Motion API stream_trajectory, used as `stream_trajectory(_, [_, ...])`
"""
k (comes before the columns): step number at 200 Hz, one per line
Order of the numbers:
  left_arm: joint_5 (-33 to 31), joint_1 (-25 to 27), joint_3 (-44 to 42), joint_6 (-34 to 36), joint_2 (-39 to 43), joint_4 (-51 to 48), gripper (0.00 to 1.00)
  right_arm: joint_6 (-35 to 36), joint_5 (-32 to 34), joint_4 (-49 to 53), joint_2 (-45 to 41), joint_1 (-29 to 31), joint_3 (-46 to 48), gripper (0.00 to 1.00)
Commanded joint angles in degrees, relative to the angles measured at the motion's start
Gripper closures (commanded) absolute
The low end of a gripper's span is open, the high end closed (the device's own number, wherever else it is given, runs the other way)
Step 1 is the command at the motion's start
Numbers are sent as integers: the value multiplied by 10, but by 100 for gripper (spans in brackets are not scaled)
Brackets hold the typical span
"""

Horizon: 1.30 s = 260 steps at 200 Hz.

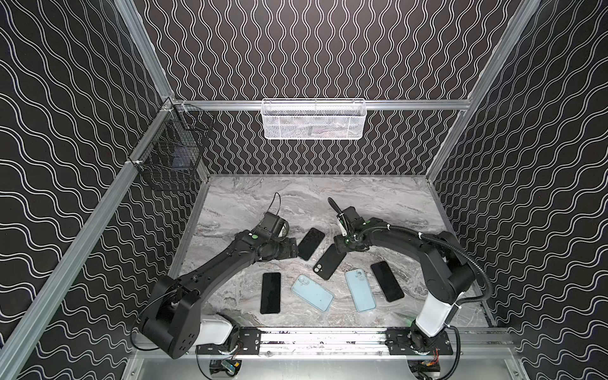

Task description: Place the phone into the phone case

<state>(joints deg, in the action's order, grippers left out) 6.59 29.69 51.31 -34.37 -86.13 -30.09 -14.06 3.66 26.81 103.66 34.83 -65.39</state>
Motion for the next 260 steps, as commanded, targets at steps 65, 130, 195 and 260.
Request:
stream_trajectory(65, [-6, 0, -1, -7, -2, 27, 13, 3, 13, -2, 34, 10, -14, 54])
stream_trajectory(130, [-10, 0, -9, -9, 3, 26, 13, -7, 14, -18, 35, 11, -2, 64])
stream_trajectory(195, [-13, -1, -5, -8, 2, 24, 13, -15, 33, -14, -4, 10, 31, 70])
stream_trajectory(260, [-9, 0, -6, -11, -5, 31, 13, -16, 32, -17, -25, 10, 41, 52])
